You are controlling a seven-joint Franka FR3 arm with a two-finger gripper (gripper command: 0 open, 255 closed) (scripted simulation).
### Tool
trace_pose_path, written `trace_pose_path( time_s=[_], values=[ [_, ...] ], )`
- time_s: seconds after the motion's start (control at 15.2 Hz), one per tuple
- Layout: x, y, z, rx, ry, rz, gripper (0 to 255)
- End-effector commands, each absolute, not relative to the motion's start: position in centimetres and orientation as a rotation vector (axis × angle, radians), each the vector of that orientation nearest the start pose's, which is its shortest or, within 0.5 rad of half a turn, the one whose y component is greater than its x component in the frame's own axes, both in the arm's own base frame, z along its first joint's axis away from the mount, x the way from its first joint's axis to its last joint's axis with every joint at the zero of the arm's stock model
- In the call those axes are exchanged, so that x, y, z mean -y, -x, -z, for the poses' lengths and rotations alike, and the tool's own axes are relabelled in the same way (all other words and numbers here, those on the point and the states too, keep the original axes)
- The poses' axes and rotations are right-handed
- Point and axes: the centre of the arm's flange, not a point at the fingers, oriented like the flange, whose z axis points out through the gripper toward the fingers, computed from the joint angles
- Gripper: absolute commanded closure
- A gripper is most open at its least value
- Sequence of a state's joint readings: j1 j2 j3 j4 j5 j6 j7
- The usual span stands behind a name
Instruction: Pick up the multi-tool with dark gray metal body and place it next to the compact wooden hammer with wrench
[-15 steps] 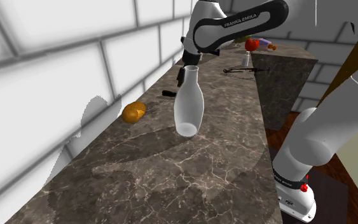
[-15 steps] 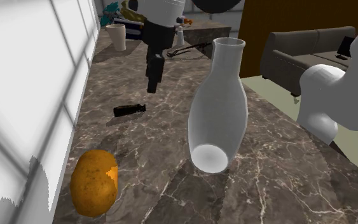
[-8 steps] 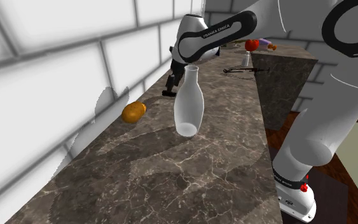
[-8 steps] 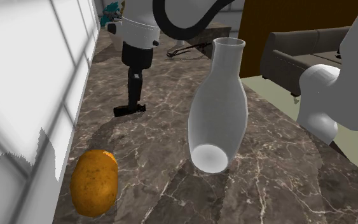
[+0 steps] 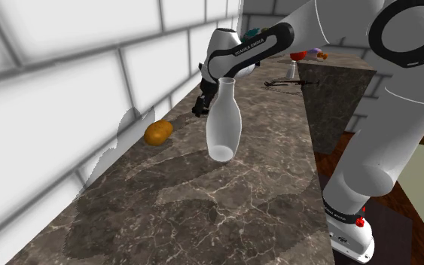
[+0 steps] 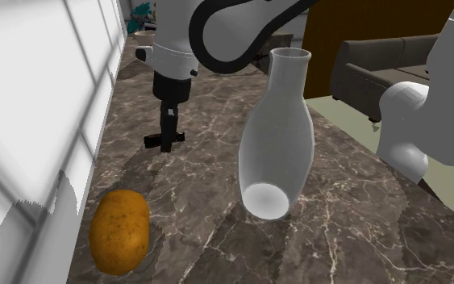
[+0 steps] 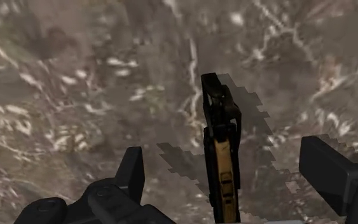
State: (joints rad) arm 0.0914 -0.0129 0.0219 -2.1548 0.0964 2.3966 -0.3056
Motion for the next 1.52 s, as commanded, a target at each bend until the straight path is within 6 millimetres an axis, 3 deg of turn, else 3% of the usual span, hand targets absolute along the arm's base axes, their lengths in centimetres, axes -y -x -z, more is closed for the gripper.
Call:
trace_pose_path(
  time_s=[0.0,0.26,0.33,0.92,1.45],
  values=[
    [-6.4,-55.5,-43.0,0.544,3.018,0.402,0],
    [-6.4,-55.5,-43.0,0.544,3.018,0.402,0],
    [-6.4,-55.5,-43.0,0.544,3.018,0.402,255],
    [-6.4,-55.5,-43.0,0.544,3.018,0.402,255],
    [-6.4,-55.5,-47.2,0.544,3.018,0.402,255]
  ],
)
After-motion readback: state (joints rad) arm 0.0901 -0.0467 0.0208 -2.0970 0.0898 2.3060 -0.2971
